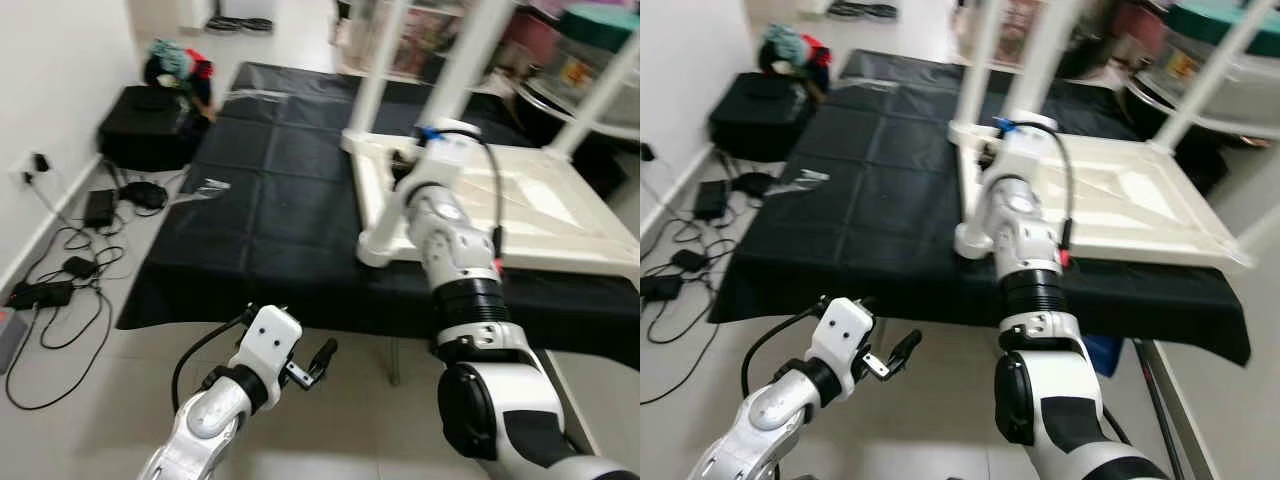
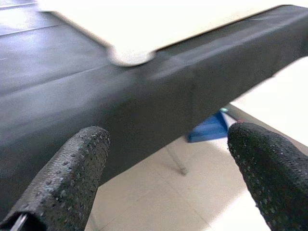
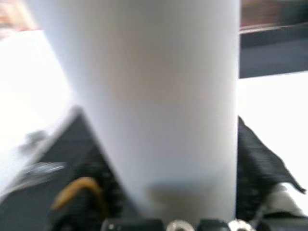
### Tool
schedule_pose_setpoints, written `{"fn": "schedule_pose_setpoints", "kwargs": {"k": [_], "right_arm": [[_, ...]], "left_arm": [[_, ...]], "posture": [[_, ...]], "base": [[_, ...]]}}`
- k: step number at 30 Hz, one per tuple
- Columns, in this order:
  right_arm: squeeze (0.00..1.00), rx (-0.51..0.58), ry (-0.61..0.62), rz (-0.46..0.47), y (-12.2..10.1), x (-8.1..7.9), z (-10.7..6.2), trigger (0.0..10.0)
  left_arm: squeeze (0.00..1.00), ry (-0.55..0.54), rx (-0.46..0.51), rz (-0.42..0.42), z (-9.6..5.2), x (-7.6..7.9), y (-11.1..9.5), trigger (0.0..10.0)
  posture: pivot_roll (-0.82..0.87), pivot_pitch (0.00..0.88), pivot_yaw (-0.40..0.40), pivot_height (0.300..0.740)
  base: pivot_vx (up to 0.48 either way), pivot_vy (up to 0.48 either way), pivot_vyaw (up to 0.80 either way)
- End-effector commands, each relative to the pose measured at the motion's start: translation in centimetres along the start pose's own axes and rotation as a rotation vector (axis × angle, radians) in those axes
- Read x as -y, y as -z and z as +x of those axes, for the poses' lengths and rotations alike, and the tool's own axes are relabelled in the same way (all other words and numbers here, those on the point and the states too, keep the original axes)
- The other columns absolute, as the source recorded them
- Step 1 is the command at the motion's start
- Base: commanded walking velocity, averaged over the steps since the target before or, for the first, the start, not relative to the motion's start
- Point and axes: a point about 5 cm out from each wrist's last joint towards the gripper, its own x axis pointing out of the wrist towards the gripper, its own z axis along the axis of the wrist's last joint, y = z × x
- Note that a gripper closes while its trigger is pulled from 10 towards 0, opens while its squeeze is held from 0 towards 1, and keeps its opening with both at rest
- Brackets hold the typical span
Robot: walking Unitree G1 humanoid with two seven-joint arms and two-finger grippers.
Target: Building children table
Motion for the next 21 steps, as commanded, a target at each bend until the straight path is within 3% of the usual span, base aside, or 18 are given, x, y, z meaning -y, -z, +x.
{"fn": "schedule_pose_setpoints", "kwargs": {"k": [1, 2, 6, 10, 12, 13, 14, 16, 21], "right_arm": [[0.39, -0.017, -0.232, -0.041, 0.2, -1.7, 0.0, 10.0], [0.00, -0.028, -0.273, -0.036, 0.1, -1.3, -0.1, 10.0], [0.00, -0.030, -0.333, -0.025, -0.3, -0.6, -0.2, 10.0], [0.00, -0.077, -0.685, -0.093, -1.2, 0.6, -2.3, 10.0], [0.00, -0.077, -0.685, -0.093, -1.2, 0.6, -2.3, 10.0], [0.00, -0.089, -0.766, -0.110, -1.1, 0.6, -2.7, 10.0], [0.00, -0.089, -0.766, -0.110, -1.1, 0.6, -2.7, 10.0], [0.00, -0.130, -1.014, -0.072, -1.2, 0.4, -4.5, 10.0], [0.00, -0.139, -1.070, -0.058, -1.2, 0.3, -5.0, 10.0]], "left_arm": [[0.00, 0.000, -0.022, -0.001, 0.0, 0.1, 0.5, 10.0], [0.00, -0.001, -0.021, -0.002, 0.0, 0.1, 0.4, 10.0], [0.00, -0.003, -0.021, -0.003, -0.1, 0.1, 0.4, 10.0], [0.00, -0.005, -0.020, 0.000, -0.1, 0.1, 0.4, 10.0], [0.00, -0.005, -0.020, 0.000, -0.1, 0.1, 0.4, 10.0], [0.00, -0.006, -0.021, 0.001, -0.1, 0.1, 0.5, 10.0], [0.00, -0.006, -0.021, 0.001, -0.1, 0.1, 0.5, 10.0], [0.00, -0.003, -0.022, 0.002, -0.2, 0.1, 0.5, 10.0], [0.00, -0.001, -0.021, 0.002, -0.2, 0.2, 0.5, 10.0]], "posture": [[0.14, 0.066, -0.120, 0.740], [0.14, 0.063, -0.123, 0.740], [0.15, 0.062, -0.124, 0.740], [0.15, 0.057, -0.123, 0.740], [0.15, 0.057, -0.123, 0.740], [0.15, 0.055, -0.126, 0.740], [0.15, 0.055, -0.126, 0.740], [0.16, 0.053, -0.122, 0.740], [0.15, 0.054, -0.121, 0.740]], "base": [[0.000, 0.000, 0.00], [0.000, 0.000, 0.00], [0.000, 0.000, 0.00], [0.000, 0.000, 0.00], [0.000, 0.000, 0.00], [0.000, 0.000, 0.00], [0.000, 0.000, 0.00], [0.000, 0.000, 0.00], [0.000, 0.000, 0.00]]}}
